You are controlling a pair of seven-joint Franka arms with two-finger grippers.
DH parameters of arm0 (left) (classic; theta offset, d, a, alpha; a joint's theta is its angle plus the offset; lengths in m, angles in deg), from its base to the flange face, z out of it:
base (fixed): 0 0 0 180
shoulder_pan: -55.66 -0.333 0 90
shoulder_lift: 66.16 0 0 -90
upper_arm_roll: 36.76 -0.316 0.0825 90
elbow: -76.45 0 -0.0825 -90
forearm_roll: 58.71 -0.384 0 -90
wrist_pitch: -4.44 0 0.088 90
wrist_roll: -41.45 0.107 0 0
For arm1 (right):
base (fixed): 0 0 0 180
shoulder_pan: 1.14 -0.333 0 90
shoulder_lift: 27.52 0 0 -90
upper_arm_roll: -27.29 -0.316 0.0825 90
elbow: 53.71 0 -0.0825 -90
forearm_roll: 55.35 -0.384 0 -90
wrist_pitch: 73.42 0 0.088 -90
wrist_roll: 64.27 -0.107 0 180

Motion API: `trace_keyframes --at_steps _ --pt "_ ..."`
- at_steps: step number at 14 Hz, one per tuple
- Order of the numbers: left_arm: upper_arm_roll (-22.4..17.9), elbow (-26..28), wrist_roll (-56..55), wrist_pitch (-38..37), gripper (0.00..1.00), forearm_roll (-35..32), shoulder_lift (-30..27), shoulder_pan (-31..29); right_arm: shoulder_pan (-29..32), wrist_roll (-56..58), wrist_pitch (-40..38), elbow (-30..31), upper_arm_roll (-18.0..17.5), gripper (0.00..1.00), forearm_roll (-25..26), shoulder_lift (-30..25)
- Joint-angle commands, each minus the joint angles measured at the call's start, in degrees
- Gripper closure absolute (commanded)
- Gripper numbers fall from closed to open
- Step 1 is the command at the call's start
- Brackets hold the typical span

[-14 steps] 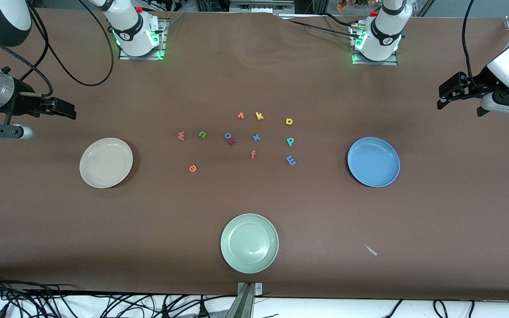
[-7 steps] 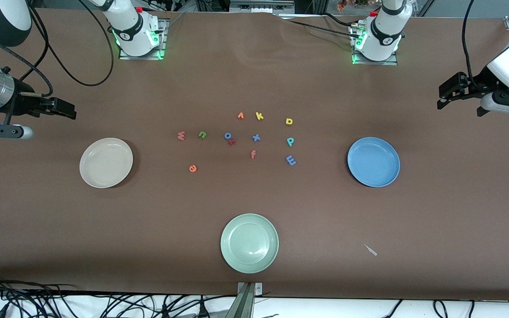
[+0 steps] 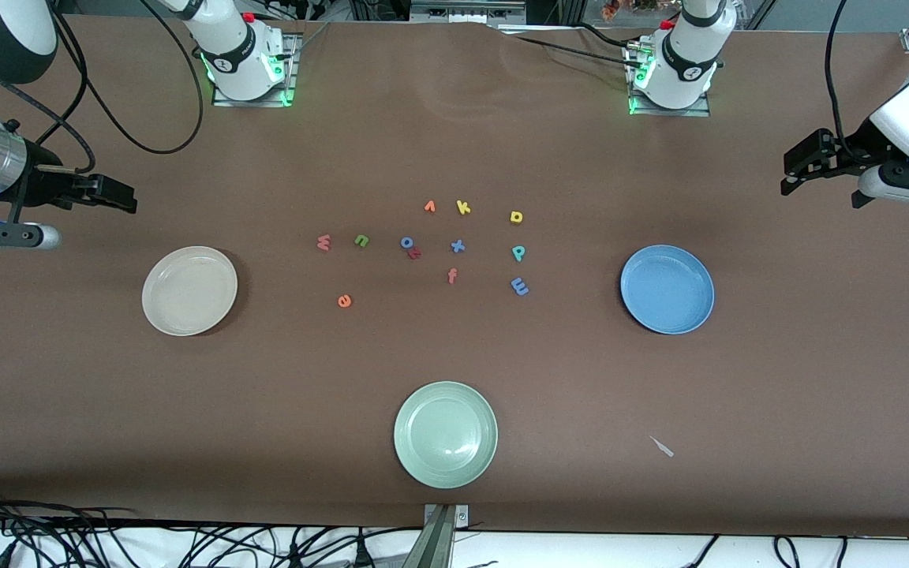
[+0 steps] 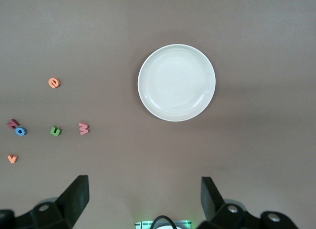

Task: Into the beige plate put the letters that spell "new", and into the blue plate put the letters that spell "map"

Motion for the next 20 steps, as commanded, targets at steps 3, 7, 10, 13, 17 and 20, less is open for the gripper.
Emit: trace_keyframes --at_steps 3,7,10,13,17,20 --pt "-0.2 -0.4 0.2 -0.7 0.00 0.4 -0.5 0.1 -1.5 -0.1 0.1 0.2 -0.6 0.00 -1.0 -0.2" --pt "-0.2 -0.4 0.2 -0.7 0.00 0.4 -0.5 0.1 -5.1 -0.1 0.3 0.2 -1.0 0.00 -2.5 -0.1" --pt "-0.2 -0.4 0.2 -0.8 0.00 0.4 -0.5 0.1 -5.9 -2.1 2.5 1.9 -1.1 0.00 -4.1 0.4" --pt "-0.2 -0.4 0.2 -1.1 0.00 0.4 -0.5 0.1 -6.1 -3.4 8.4 6.6 -3.0 0.00 -4.7 0.3" --pt "-0.2 -0.4 0.1 -1.1 0.00 0.5 -0.5 0.2 -6.1 -9.1 18.9 14.7 -6.7 0.00 -4.6 -0.1" --pt "0.5 -0.3 -0.4 -1.6 0.00 0.4 0.8 1.0 -6.1 -9.6 32.0 25.0 -8.7 0.00 -4.7 -0.1"
